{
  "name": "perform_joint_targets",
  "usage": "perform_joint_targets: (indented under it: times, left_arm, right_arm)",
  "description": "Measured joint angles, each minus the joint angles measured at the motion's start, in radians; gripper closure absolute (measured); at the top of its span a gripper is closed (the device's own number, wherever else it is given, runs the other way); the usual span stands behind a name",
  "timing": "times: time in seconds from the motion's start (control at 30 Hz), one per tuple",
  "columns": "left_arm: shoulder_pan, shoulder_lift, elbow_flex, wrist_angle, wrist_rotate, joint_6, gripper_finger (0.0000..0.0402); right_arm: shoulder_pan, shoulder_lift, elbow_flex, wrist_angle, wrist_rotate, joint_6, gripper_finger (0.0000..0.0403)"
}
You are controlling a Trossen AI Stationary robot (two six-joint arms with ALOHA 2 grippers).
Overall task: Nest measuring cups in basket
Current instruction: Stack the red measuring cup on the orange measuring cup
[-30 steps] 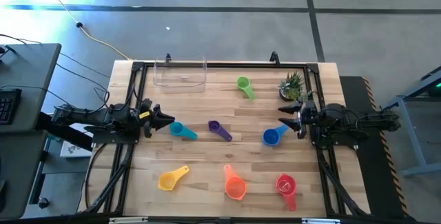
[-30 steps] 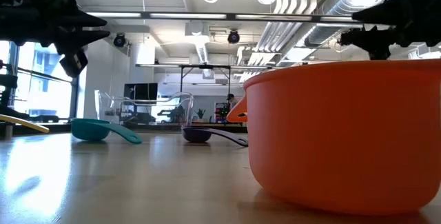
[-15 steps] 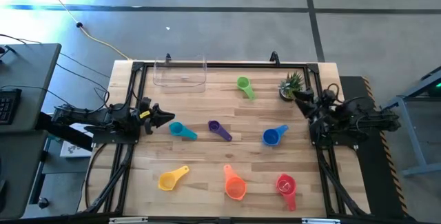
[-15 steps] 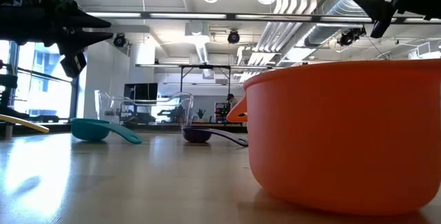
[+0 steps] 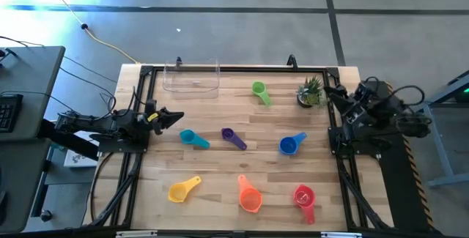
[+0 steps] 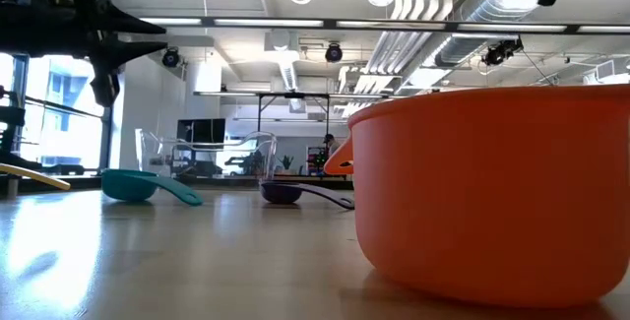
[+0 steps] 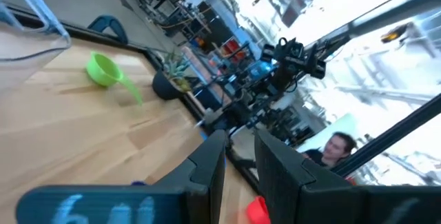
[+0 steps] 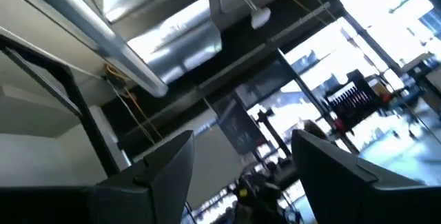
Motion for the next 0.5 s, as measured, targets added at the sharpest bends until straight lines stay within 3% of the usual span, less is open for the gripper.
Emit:
perform_joint_targets:
  times: [0.27,0.5]
  left_arm:
    - [0.0,0.0,0.0,0.032,0.0,-0.001,0.033]
    - [0.0,0.0,0.0,0.038,-0.001,-0.001,0.033]
  right_arm:
    - [0.0,0.287,0.296,-0.437,0.005,0.316,0.0169]
    - [0.0,0.617,0.487,-0.698,-0.141,0.511,0.0169]
